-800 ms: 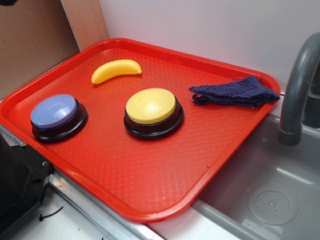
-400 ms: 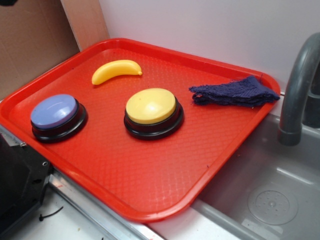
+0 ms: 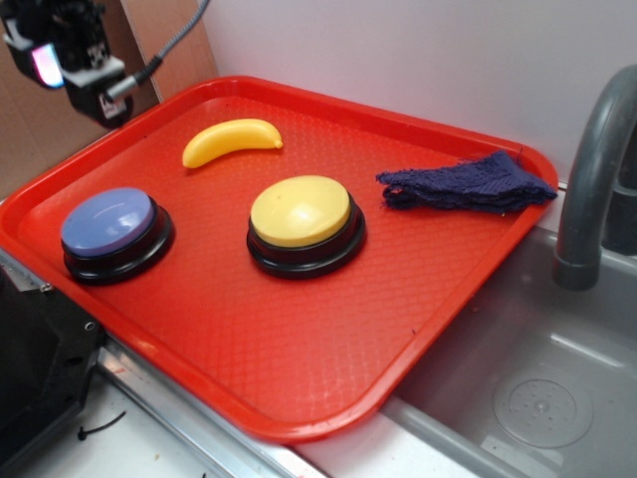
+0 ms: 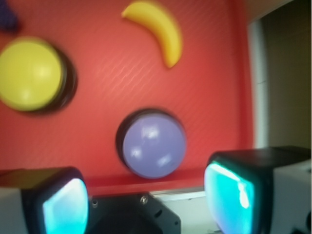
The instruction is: Push the purple button.
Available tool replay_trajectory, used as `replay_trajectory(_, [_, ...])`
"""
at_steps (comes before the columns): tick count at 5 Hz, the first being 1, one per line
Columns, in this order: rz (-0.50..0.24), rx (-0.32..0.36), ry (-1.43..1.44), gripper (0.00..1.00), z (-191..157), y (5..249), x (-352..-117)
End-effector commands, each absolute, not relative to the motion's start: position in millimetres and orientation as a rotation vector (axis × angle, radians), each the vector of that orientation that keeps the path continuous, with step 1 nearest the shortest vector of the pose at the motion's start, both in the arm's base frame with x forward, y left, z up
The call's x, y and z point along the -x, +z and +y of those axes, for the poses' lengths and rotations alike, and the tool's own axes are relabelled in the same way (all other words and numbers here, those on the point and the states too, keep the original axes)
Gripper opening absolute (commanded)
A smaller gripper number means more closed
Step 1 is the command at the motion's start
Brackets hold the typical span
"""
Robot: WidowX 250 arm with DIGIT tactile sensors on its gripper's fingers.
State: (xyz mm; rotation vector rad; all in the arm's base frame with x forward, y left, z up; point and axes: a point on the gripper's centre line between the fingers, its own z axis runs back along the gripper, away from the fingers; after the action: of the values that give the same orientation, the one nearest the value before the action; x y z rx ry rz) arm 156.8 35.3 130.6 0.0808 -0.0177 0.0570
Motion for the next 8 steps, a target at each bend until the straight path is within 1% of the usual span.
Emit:
replay_trajectory(1, [-0.1, -0.033, 0.02, 1.0, 46.5, 96.2, -159.0])
replay_trajectory(2, [-0.083, 0.005, 0.032, 1.0, 50.7, 78.6, -158.4])
replay_trajectory(3, [-0.056, -0.001, 0.017, 1.0, 45.8, 65.5, -161.9])
replay_trajectory(4, [-0.023, -0.017, 0.0, 1.0, 40.1, 55.7, -164.8])
replay_trajectory(6, [0.06, -0.067, -0.006, 1.0, 36.2, 45.0, -168.1])
replay_trajectory(7, [0.038, -0.062, -0.009, 1.0, 36.4, 56.7, -168.1])
replay_trajectory(8, [0.045, -0.041, -0.047, 1.0, 36.5, 70.7, -167.7])
